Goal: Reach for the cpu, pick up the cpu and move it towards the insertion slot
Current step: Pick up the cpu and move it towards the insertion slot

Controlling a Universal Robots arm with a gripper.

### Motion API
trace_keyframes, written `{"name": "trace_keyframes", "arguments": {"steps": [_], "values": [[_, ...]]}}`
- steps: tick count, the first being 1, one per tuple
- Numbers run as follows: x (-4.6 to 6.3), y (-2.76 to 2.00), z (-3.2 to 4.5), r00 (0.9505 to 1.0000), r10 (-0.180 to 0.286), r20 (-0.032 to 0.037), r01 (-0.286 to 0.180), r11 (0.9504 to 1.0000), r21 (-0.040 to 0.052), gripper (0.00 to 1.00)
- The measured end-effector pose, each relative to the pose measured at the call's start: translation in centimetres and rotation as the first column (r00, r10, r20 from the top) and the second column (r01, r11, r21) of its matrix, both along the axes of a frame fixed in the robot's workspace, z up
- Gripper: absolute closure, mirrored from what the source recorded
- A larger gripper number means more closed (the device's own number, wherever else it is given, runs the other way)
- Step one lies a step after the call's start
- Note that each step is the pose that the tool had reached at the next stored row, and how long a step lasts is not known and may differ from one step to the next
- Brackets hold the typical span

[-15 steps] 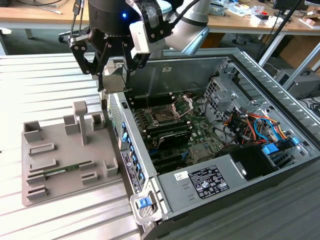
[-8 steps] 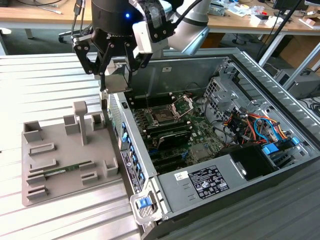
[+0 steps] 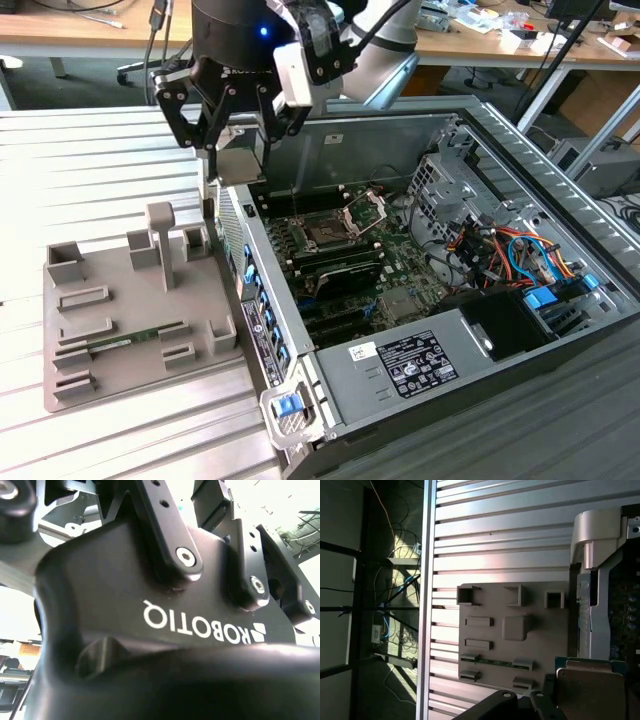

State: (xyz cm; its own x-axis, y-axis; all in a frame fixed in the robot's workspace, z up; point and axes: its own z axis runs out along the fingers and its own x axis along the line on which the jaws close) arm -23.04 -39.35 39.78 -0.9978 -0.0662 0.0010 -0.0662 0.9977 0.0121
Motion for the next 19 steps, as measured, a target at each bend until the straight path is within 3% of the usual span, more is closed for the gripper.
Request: {"name": "trace_keyframes", "arguments": {"steps": [19], "values": [[1.4,0.00,0.00,1.0000,0.000,0.0000,0.000,1.0000,0.0000,0.45]]}}
